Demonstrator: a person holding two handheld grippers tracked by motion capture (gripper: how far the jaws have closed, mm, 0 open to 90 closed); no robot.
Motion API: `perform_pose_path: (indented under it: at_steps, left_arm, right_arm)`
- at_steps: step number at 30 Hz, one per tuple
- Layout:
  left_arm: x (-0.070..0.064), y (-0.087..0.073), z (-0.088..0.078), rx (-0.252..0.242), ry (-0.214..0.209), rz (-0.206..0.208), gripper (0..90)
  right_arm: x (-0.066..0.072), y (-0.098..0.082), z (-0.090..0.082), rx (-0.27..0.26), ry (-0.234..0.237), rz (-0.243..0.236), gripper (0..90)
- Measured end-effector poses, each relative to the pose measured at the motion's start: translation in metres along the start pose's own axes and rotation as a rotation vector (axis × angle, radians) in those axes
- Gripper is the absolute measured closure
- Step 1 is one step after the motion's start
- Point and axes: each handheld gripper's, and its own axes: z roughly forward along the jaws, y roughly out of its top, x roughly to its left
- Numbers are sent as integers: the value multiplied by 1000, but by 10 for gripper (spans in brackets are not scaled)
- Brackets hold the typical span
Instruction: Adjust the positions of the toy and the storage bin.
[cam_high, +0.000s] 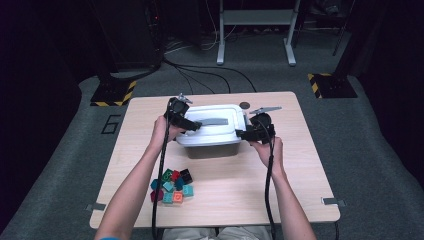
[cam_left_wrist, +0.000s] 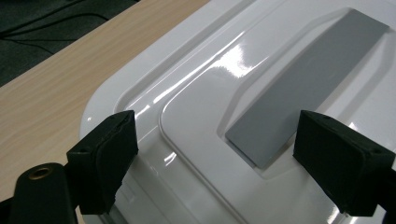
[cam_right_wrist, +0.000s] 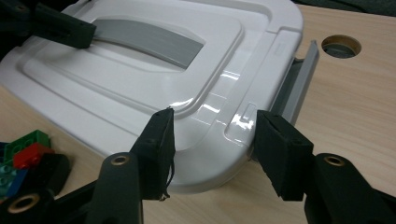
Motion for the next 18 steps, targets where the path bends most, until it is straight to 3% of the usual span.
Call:
perform_pose_path:
  at_steps: [8, 14, 18]
  left_arm:
    - [10, 0, 3, -18, 18, -35, 139]
    - [8, 2, 1, -11, 48, -20, 142]
    - [11, -4, -12, -42, 33, -57, 140]
  right_arm:
    - [14, -5, -4, 6, 22, -29, 474]
    - [15, -4, -3, 1, 21, -34, 460]
    - [12, 0, -4, -35, -19, -48, 415]
